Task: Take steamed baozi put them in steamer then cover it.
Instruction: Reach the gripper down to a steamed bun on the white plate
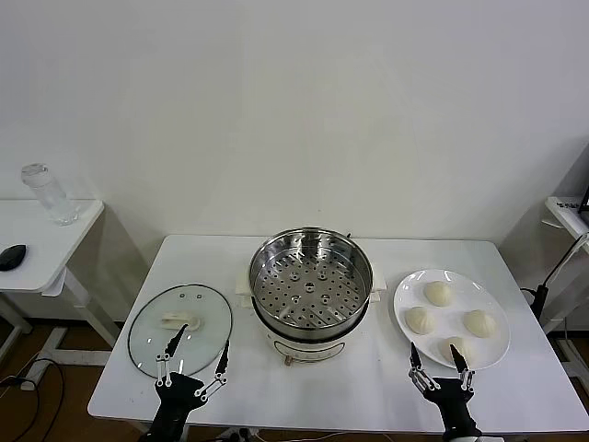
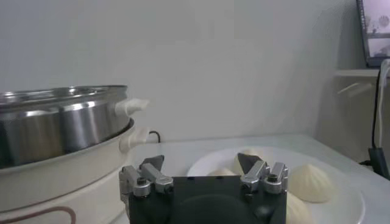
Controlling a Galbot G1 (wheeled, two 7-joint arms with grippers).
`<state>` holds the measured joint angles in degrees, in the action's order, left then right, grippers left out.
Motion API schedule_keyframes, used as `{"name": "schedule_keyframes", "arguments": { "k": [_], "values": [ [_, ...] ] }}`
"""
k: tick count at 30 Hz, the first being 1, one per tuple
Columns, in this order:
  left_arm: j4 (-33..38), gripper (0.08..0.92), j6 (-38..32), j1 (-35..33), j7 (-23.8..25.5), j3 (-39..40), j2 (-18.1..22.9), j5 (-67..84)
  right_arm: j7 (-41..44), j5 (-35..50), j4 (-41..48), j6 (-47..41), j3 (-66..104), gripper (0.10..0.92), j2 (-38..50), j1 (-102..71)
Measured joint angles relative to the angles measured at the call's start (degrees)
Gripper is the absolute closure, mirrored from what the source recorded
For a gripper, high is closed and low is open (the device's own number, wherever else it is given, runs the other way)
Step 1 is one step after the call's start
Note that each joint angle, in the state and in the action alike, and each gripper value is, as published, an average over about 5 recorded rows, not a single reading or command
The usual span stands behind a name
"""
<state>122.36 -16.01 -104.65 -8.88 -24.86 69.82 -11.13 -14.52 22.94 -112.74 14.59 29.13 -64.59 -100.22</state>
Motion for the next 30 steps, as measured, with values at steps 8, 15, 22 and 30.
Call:
{"name": "schedule_keyframes", "arguments": {
  "k": [8, 15, 22, 30],
  "values": [
    [0.8, 0.177, -0.4, -0.6, 0.0, 0.2, -0.2, -0.6, -2.4, 0.6, 0.5, -4.9, 0.8, 0.203, 2.8, 6.1],
    [1.5, 0.177, -0.6, -0.8, -0.1, 0.3, -0.2, -1.1, -4.9, 4.6, 5.0, -9.7, -1.6, 0.203, 8.3, 18.5],
    [1.6, 0.177, -0.7, -0.5, -0.1, 0.3, -0.1, -1.2, -2.6, 11.1, 14.0, -12.8, -7.9, 0.203, 15.0, 34.0],
    [1.4, 0.177, -0.8, 0.1, 0.0, 0.5, 0.1, -1.2, 14.4, 15.0, 25.4, -16.8, -19.0, 0.203, 24.2, 51.0]
  ]
}}
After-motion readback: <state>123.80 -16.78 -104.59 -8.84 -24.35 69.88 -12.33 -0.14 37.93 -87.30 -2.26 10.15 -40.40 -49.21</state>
